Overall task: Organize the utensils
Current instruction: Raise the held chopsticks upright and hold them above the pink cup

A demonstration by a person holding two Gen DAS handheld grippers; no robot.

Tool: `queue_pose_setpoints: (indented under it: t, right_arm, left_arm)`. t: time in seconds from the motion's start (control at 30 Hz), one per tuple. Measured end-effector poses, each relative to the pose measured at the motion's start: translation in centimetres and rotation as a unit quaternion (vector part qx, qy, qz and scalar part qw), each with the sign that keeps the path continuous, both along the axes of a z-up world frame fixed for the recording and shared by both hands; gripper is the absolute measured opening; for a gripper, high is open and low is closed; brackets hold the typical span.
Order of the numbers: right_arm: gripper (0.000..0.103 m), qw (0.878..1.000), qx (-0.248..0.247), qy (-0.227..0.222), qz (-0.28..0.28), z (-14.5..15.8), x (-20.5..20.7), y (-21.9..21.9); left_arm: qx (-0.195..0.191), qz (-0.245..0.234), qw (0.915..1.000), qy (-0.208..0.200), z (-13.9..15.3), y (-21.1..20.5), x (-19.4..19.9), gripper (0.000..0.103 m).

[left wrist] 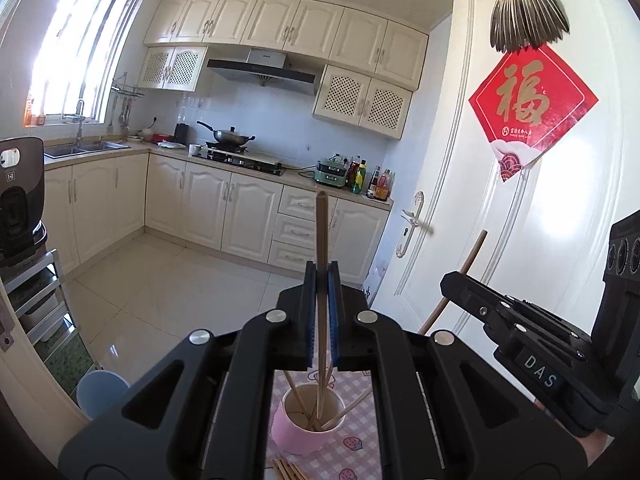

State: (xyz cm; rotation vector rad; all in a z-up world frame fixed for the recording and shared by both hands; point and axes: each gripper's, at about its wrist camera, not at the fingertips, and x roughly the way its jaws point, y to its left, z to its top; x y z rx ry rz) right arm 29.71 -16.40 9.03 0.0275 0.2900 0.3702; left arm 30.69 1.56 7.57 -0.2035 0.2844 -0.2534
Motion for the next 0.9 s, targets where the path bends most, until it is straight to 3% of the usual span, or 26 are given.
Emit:
queue_pose_setpoints:
  t: [0.4, 0.9]
  right_arm:
    - [0.004, 0.998, -0.016, 0.068, 0.002, -5.7, 2.3, 0.7]
    - [0.004, 0.996, -0.019, 0.091, -0.003, -7.5, 2.2, 0.7]
  left_arm:
    - [0.043, -0.009, 0.9975, 0.055, -5.4, -1.9, 2.6, 0.006]
    - [0.019, -0.034, 0.9951, 0.091, -8.0, -0.5, 3.1, 0.006]
